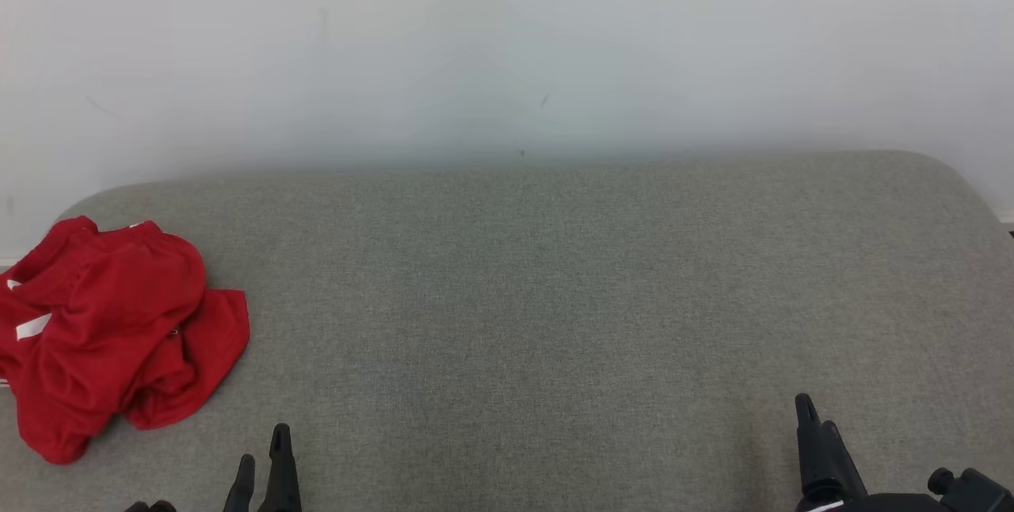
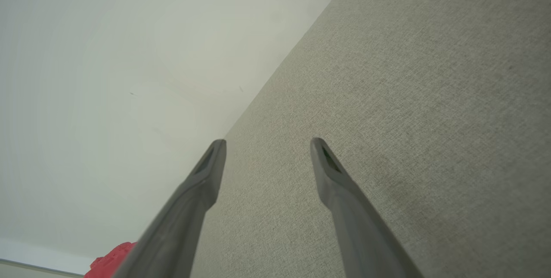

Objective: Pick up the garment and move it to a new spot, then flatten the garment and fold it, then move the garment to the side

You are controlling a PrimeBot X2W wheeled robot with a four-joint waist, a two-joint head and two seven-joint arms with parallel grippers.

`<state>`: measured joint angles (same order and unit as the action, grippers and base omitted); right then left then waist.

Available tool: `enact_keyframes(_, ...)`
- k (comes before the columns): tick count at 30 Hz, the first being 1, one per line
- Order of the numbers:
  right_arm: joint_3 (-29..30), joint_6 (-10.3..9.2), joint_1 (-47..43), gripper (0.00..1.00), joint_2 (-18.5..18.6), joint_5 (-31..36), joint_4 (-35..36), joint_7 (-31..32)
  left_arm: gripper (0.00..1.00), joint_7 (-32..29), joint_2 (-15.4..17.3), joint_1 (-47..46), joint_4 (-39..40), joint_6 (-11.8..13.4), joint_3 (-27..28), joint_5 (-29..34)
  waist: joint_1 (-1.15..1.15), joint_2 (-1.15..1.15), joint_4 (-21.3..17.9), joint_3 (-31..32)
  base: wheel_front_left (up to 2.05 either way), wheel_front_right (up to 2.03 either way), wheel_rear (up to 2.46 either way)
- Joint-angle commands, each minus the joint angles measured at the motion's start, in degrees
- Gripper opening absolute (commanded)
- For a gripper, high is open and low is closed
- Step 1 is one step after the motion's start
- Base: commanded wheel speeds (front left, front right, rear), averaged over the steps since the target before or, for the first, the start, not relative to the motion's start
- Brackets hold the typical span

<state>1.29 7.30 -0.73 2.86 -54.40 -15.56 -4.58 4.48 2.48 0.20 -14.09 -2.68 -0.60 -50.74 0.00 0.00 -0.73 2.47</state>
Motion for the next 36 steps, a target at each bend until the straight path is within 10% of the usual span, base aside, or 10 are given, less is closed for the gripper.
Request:
enact_keyframes(1,-0.2,0.16,0.0,1.00,0.4,1.5,0.5,-0.4,1.00,0.5,0.3,0.2,0.9,0.2,-0.1,1.9,0.00,0.00,0.0,0.0,0.00,0.00,0.00)
enact_keyframes(36,-2.8,0.23,-1.6,1.00,1.8,29.7,-0.8,-4.4,1.00,6.0,1.4,3.5,3.2,3.3,-1.6,30.2,0.00,0.00,-0.6,1.8,0.00,0.00,0.00)
